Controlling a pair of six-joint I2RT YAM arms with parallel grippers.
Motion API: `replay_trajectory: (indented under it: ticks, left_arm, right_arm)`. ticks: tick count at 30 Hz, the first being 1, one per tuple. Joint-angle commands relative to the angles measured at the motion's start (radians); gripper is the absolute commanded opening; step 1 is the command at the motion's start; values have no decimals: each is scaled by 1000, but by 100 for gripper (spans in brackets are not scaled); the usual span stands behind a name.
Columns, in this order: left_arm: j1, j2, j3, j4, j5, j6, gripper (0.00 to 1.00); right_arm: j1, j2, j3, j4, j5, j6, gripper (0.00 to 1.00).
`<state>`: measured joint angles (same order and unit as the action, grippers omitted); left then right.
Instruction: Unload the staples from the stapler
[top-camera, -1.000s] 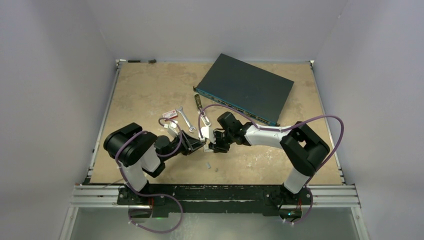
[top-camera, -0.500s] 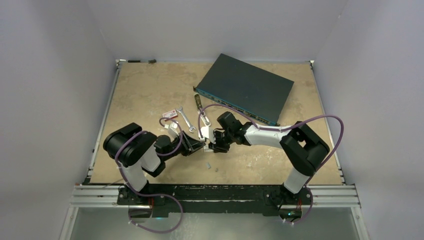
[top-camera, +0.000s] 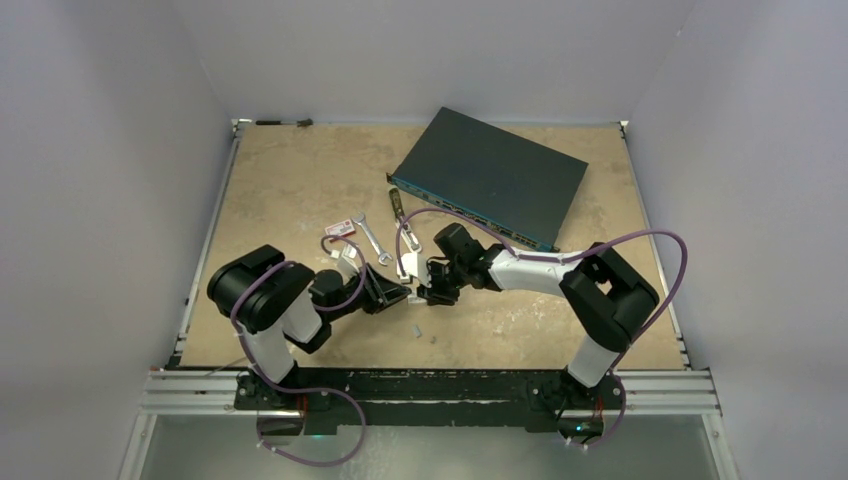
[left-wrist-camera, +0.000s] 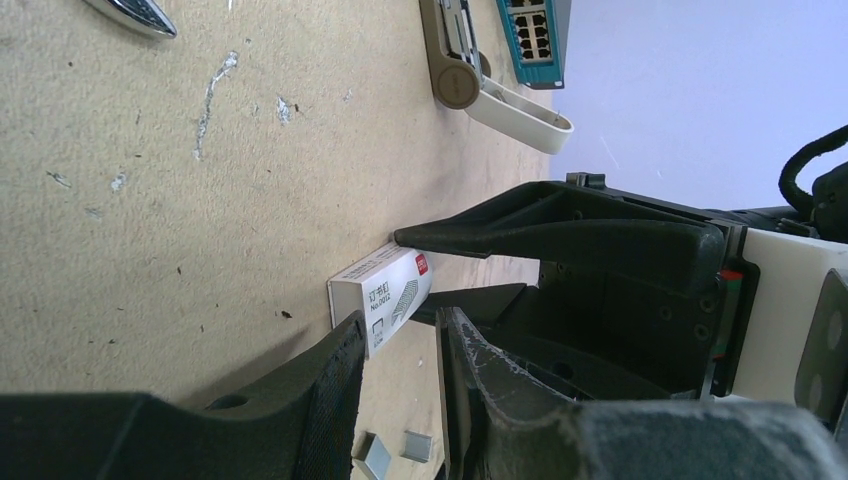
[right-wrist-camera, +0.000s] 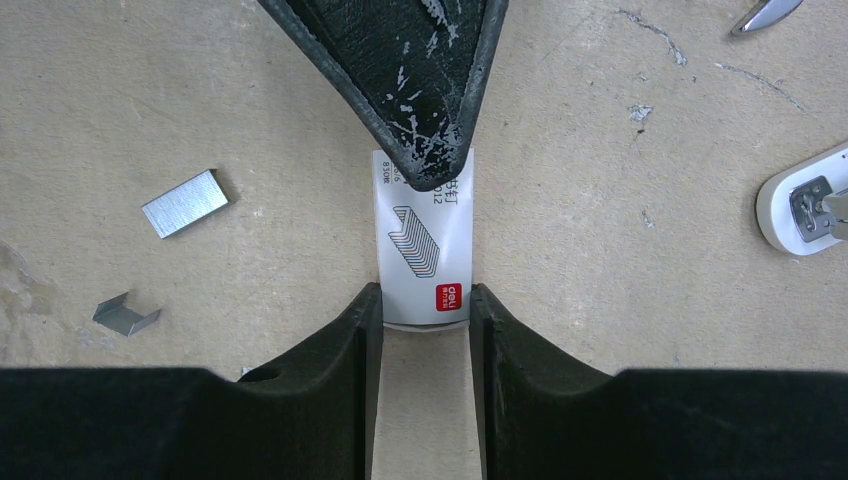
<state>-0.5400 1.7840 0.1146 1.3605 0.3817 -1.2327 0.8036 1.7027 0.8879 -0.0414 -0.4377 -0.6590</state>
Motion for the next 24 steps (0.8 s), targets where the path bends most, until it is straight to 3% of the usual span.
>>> replay_trajectory:
  ticks: [1, 13, 24]
  left_arm:
    - [-12, 9, 21, 16, 11, 32, 31]
    - [-70, 63, 47, 68, -4, 4, 31]
    - [-42, 3, 9, 50, -28, 5, 31]
  right_arm:
    - [-4, 11, 29, -26, -7, -17, 35]
    - [-4, 8, 29, -24, -11, -14, 34]
    - [-3, 6, 27, -28, -9, -14, 34]
